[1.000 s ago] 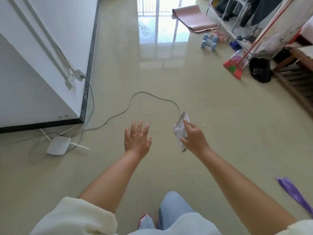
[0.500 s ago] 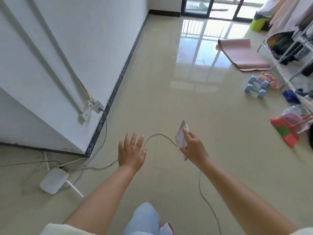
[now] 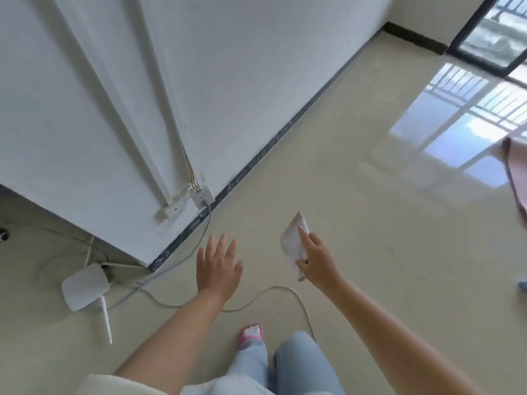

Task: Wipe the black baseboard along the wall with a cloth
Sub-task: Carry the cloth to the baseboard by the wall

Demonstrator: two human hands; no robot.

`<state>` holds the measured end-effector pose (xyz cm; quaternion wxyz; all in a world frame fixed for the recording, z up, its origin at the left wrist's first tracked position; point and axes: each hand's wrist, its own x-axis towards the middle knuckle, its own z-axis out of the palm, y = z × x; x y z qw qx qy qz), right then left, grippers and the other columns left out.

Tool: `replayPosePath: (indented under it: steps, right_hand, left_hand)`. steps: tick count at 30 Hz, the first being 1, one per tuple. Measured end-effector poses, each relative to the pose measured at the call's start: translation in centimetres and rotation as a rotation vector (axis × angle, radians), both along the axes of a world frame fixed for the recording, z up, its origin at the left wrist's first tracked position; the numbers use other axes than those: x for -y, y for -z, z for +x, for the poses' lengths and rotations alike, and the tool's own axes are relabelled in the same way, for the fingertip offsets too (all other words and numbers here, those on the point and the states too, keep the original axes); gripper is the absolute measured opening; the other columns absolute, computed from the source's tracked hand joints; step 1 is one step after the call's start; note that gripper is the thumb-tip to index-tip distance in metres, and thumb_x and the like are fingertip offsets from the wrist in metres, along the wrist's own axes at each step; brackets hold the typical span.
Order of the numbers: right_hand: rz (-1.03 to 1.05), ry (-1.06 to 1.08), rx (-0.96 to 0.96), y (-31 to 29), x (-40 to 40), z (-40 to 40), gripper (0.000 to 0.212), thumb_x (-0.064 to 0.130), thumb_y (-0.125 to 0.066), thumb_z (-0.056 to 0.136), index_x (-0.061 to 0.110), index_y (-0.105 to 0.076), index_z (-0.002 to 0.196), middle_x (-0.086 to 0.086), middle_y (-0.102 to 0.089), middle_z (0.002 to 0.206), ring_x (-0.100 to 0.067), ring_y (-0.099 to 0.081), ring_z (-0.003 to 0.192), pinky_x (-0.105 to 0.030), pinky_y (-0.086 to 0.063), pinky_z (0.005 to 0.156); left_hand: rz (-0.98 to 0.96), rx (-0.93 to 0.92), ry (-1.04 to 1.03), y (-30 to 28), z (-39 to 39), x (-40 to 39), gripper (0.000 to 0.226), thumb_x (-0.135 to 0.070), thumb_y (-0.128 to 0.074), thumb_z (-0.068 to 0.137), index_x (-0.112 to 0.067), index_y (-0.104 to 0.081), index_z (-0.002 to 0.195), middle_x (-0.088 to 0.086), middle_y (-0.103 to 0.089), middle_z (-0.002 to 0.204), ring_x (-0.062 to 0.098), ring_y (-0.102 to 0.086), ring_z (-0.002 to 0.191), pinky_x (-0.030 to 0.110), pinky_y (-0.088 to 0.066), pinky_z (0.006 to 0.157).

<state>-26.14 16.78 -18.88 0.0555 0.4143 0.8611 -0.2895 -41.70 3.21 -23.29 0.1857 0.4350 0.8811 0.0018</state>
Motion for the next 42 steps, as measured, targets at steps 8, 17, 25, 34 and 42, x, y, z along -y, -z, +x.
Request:
replayPosePath:
  steps: [8, 17, 25, 34, 42]
  right_hand:
    - [-0.139, -0.375, 0.012, 6.3, -11.0, -12.4, 0.078, 0.016, -0.067, 0.081, 0.007, -0.021, 0.144, -0.014, -0.044, 0.124, -0.029, -0.050, 0.104, -0.029, -0.037, 0.082]
    - [-0.086, -0.772, 0.109, 18.8, -10.7, -23.3, 0.061, 0.014, -0.048, 0.090, 0.017, -0.021, 0.144, -0.006, -0.047, 0.126, -0.031, -0.052, 0.100, -0.035, -0.044, 0.075]
    - [-0.089, -0.822, 0.078, 38.0, -7.4, -28.9, 0.053, 0.001, -0.046, 0.085, 0.018, -0.041, 0.136, -0.006, -0.057, 0.113, -0.028, -0.050, 0.097, -0.032, -0.040, 0.070]
    - [-0.123, -1.168, 0.008, 59.5, -3.3, -39.1, 0.045, 0.005, -0.048, 0.086, 0.015, -0.044, 0.130, -0.012, -0.059, 0.103, -0.030, -0.054, 0.089, -0.026, -0.030, 0.065]
    - [-0.162, -1.195, -0.007, 68.2, 0.6, -44.0, 0.022, 0.007, -0.048, 0.088, 0.005, -0.045, 0.110, 0.001, -0.052, 0.078, -0.012, -0.044, 0.061, -0.019, -0.030, 0.049]
  left_hand:
    - [-0.061, 0.030, -0.403, 5.7, -5.2, -5.8, 0.054, -0.042, -0.029, 0.095, -0.027, -0.011, 0.144, -0.001, -0.007, 0.155, 0.022, -0.001, 0.142, 0.041, -0.008, 0.113]
    - [-0.155, 0.125, -0.740, 17.3, -8.7, -4.0, 0.052, -0.039, -0.030, 0.095, -0.026, -0.015, 0.143, -0.001, -0.012, 0.154, 0.022, -0.005, 0.142, 0.040, -0.013, 0.112]
    - [-0.085, 0.131, -0.960, 35.9, -12.6, -0.2, 0.052, -0.037, -0.037, 0.093, -0.023, -0.024, 0.142, 0.003, -0.020, 0.152, 0.025, -0.009, 0.141, 0.042, -0.013, 0.111]
    - [0.105, 0.026, -1.349, 58.9, -17.6, 0.4, 0.052, -0.037, -0.042, 0.092, -0.023, -0.028, 0.140, 0.000, -0.020, 0.152, 0.022, -0.006, 0.142, 0.047, -0.001, 0.112]
    - [0.182, -0.116, -1.267, 68.7, -21.8, 5.4, 0.053, -0.039, -0.040, 0.091, -0.021, -0.029, 0.140, 0.003, -0.022, 0.151, 0.025, -0.006, 0.142, 0.048, 0.000, 0.112]
